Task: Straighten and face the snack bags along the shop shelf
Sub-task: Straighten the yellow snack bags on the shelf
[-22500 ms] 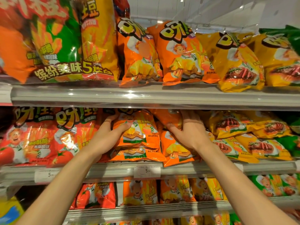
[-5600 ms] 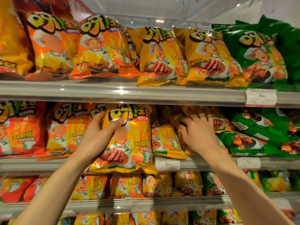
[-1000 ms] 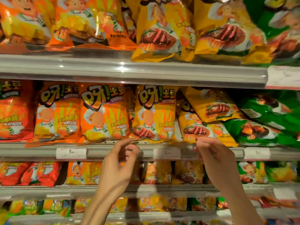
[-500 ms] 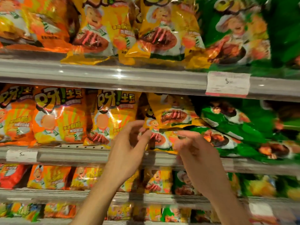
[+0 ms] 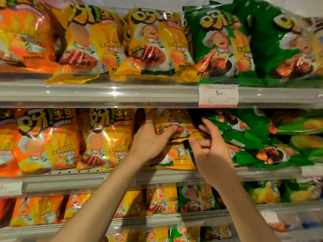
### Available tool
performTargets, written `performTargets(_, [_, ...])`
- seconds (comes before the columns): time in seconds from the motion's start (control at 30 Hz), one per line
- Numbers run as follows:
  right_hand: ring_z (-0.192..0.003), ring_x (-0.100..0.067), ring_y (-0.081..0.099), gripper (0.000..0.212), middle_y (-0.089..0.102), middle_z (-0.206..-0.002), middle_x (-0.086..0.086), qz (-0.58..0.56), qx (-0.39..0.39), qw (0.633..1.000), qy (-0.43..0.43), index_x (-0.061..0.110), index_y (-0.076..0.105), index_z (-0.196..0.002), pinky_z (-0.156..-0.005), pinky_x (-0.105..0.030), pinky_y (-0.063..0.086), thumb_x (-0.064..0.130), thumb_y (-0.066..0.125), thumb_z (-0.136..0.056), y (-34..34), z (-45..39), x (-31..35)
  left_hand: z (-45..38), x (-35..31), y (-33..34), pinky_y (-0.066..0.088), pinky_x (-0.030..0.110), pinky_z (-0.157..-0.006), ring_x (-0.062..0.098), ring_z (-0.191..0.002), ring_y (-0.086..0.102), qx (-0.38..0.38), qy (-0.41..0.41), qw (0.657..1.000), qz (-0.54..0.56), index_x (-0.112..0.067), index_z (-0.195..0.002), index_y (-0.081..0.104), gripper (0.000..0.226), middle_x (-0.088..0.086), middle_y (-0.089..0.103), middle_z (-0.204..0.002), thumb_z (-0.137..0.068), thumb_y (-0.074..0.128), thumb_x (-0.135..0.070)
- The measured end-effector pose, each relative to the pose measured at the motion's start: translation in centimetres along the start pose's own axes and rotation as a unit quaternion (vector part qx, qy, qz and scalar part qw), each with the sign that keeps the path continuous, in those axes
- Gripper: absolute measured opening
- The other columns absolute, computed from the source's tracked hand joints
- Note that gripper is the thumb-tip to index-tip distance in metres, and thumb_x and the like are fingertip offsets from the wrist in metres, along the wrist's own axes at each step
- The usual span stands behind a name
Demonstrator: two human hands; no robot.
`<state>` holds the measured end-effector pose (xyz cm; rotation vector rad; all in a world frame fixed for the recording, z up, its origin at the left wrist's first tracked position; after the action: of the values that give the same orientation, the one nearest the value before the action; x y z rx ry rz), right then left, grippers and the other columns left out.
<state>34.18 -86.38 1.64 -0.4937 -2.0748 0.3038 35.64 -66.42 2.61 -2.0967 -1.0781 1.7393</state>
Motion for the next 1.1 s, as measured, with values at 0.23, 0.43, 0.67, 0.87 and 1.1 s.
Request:
performTargets(0.23, [-0.099, 0.008, 0.056, 0.038, 0.054, -0.125, 0.018, -0.035, -0.025, 0.998, 0.047, 0.046, 0.048, -0.131, -0.075, -0.019, 0.044, 0.055, 0.055, -0.095, -0.4, 0.2, -0.1, 1.5, 2.1, -2.7, 0.049, 0.023, -0.088, -0.004, -0.105, 0.062, 0.047, 0.054, 0.993, 0.089, -0.034, -0.144, 0.040, 0.089, -0.023, 0.066, -0.116, -0.071, 0.062, -0.079])
performTargets(0.43, [-0.099, -0.006, 0.058, 0.063, 0.057, -0.108, 0.019, -0.003, 0.059, 0.995, 0.075, 0.036, 0.046, -0.139, -0.083, -0.036, 0.049, 0.074, 0.042, -0.088, 1.2, 0.0, 0.5, 4.3, 4.4, -5.4, 0.052, 0.030, -0.097, -0.001, -0.114, 0.063, 0.140, 0.081, 0.972, 0.170, -0.050, -0.145, 0.038, 0.081, -0.028, 0.062, -0.128, -0.074, 0.071, -0.070])
performTargets(0.67, [-0.061, -0.008, 0.063, 0.077, 0.067, -0.078, 0.001, 0.048, 0.122, 0.987, 0.092, 0.036, 0.021, -0.152, -0.056, -0.030, 0.045, 0.076, 0.040, -0.089, 4.7, 0.4, 2.0, 6.1, 5.6, -6.3, 0.042, -0.003, -0.074, -0.028, -0.100, 0.053, 0.185, 0.060, 0.972, 0.132, -0.049, -0.154, 0.015, 0.096, -0.062, 0.048, -0.104, -0.078, 0.073, -0.062])
performTargets(0.87, [-0.114, -0.010, 0.056, 0.080, 0.049, -0.117, 0.025, -0.007, 0.092, 0.993, 0.078, 0.039, 0.020, -0.153, -0.094, -0.035, 0.049, 0.071, 0.052, -0.088, 5.5, 1.6, 2.7, 5.3, 5.3, -5.4, 0.032, 0.027, -0.093, 0.008, -0.139, 0.039, 0.089, 0.015, 0.990, 0.111, -0.060, -0.150, -0.004, 0.110, -0.029, 0.026, -0.157, -0.061, 0.047, -0.100])
performTargets(1.1, [-0.093, -0.004, 0.065, 0.068, 0.063, -0.116, 0.016, -0.045, 0.117, 0.991, 0.049, 0.040, 0.033, -0.146, -0.079, -0.033, 0.054, 0.076, 0.039, -0.089, 6.5, 1.6, 4.0, 6.0, 6.9, -7.8, 0.032, 0.012, -0.082, -0.027, -0.110, 0.037, 0.002, 0.057, 0.990, 0.127, -0.068, -0.144, 0.003, 0.098, -0.067, 0.023, -0.119, -0.067, 0.059, -0.089])
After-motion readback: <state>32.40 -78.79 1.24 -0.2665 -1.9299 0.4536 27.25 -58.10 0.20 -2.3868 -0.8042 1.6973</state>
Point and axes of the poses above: each hand's wrist, its own z-axis away from the middle knuckle, its own y-axis out of the palm, x = y × z, the point moved 6 cm from there along -z, towards the middle knuckle
